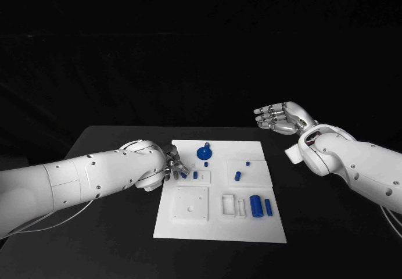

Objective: Assemble the parts on the task board

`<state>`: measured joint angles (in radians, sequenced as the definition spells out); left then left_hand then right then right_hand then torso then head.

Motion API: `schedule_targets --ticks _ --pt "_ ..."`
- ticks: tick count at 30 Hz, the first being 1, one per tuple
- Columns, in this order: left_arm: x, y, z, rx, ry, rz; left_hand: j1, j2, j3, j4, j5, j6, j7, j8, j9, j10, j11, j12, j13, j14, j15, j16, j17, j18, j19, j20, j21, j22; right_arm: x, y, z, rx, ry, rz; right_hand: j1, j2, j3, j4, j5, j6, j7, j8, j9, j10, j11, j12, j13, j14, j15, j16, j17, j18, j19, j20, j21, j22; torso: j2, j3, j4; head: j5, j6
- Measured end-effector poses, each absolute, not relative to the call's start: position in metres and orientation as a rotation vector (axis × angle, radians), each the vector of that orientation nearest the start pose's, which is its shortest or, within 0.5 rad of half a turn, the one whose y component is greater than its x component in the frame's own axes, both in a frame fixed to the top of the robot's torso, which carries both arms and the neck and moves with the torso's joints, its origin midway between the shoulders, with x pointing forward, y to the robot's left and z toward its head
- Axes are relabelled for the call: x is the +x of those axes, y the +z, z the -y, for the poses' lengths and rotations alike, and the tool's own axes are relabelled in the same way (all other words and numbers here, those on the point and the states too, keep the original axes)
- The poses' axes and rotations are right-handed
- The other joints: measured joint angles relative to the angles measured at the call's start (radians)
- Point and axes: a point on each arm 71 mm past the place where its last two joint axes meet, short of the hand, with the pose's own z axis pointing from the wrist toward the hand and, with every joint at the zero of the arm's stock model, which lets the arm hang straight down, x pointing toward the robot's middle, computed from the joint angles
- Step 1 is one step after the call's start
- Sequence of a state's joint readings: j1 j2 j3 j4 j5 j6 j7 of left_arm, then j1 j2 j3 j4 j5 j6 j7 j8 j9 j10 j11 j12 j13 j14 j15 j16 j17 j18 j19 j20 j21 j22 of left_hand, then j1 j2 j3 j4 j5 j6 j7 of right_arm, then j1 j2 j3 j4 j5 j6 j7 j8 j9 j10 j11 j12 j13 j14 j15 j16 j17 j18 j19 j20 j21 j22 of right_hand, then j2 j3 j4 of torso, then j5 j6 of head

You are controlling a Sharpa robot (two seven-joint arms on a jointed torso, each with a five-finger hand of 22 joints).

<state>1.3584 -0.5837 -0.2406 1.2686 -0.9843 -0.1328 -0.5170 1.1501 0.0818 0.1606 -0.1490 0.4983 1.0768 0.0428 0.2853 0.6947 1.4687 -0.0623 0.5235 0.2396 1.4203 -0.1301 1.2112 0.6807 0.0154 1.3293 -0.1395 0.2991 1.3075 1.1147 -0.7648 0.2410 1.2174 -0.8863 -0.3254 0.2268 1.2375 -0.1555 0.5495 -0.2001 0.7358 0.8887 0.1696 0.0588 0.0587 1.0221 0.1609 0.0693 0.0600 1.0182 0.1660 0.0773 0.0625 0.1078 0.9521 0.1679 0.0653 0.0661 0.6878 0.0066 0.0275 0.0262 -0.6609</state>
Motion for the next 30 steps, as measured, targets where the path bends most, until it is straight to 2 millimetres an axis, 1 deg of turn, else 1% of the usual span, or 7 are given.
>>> schedule_targets --ticks 9,14,17,21,28,30 --pt "0.5320 -0.2155 -0.1730 -0.295 -0.331 -2.128 0.000 0.000 0.000 0.000 0.000 0.000 0.000 -0.003 0.002 0.000 0.000 0.000 0.000 0.000 0.000 0.000 0.000 0.000 0.000 0.000 0.000 0.000 0.5509 -0.1432 0.2646 0.444 1.021 -1.396 0.000 0.000 0.003 -0.003 0.000 0.000 0.000 0.000 0.000 0.000 0.000 0.000 0.000 0.000 0.000 0.000 0.000 0.000 0.000 0.000 0.000 0.000 0.000 0.0001 -0.0001 -0.001 -0.001" --pt "0.5319 -0.2156 -0.1732 -0.295 -0.329 -2.130 0.000 0.000 0.000 0.000 -0.002 0.000 0.000 -0.004 0.009 0.000 0.000 0.000 0.000 0.000 0.000 0.000 0.000 0.000 0.000 0.000 0.000 0.000 0.5508 -0.1433 0.2646 0.444 1.021 -1.396 0.000 0.000 0.003 -0.003 0.000 0.000 0.000 0.000 0.000 0.000 0.000 0.000 0.000 0.000 0.000 0.000 0.000 0.000 0.000 0.000 0.000 0.000 0.000 0.0001 -0.0001 -0.001 -0.001" --pt "0.5319 -0.2156 -0.1733 -0.295 -0.328 -2.131 0.000 0.000 0.000 0.000 -0.002 0.000 0.000 -0.004 0.022 0.000 0.000 0.000 0.000 0.000 0.000 0.000 0.000 0.000 0.000 0.000 0.000 0.000 0.5508 -0.1434 0.2646 0.444 1.021 -1.397 0.000 0.000 0.003 -0.003 0.000 0.000 0.000 0.000 0.000 0.000 0.000 0.000 0.000 0.000 0.000 0.000 0.000 0.000 0.000 0.000 0.000 0.000 0.000 0.0000 -0.0001 -0.001 -0.001" --pt "0.5321 -0.2158 -0.1734 -0.294 -0.327 -2.133 0.000 0.000 0.000 0.000 -0.004 0.000 0.000 0.000 0.023 0.000 0.000 0.000 0.000 0.000 0.000 0.000 0.000 0.000 0.000 0.000 0.000 0.000 0.5508 -0.1434 0.2646 0.444 1.021 -1.397 0.000 0.000 0.003 -0.003 0.000 0.000 0.000 0.000 0.000 0.000 0.000 0.000 0.000 0.000 0.000 0.000 0.000 0.000 0.000 0.000 0.000 0.000 0.000 0.0000 0.0000 -0.002 -0.001" --pt "0.5328 -0.2159 -0.1730 -0.294 -0.325 -2.135 0.000 0.000 0.000 0.000 -0.004 0.000 0.000 0.000 0.062 0.000 0.000 0.000 0.000 0.000 0.000 0.000 0.000 0.000 0.000 0.000 0.000 0.001 0.5509 -0.1437 0.2644 0.445 1.021 -1.397 0.000 0.000 0.003 -0.003 0.000 0.000 0.000 0.000 0.000 0.000 0.000 0.000 0.000 0.000 0.000 0.000 0.000 0.000 0.000 0.000 0.000 0.000 0.001 0.0000 -0.0008 -0.002 -0.003" --pt "0.5331 -0.2161 -0.1729 -0.294 -0.325 -2.136 0.000 0.000 0.000 0.000 -0.011 0.000 0.000 0.000 0.068 0.000 0.000 0.000 -0.001 0.000 0.000 -0.003 -0.002 0.000 0.000 0.000 0.000 0.001 0.5509 -0.1437 0.2645 0.445 1.021 -1.397 0.000 0.000 0.003 -0.003 0.000 0.000 0.000 0.000 0.000 0.000 0.000 0.000 0.000 0.000 0.000 0.000 0.000 0.000 0.000 0.000 0.000 0.000 0.001 0.0002 -0.0010 -0.002 -0.004"
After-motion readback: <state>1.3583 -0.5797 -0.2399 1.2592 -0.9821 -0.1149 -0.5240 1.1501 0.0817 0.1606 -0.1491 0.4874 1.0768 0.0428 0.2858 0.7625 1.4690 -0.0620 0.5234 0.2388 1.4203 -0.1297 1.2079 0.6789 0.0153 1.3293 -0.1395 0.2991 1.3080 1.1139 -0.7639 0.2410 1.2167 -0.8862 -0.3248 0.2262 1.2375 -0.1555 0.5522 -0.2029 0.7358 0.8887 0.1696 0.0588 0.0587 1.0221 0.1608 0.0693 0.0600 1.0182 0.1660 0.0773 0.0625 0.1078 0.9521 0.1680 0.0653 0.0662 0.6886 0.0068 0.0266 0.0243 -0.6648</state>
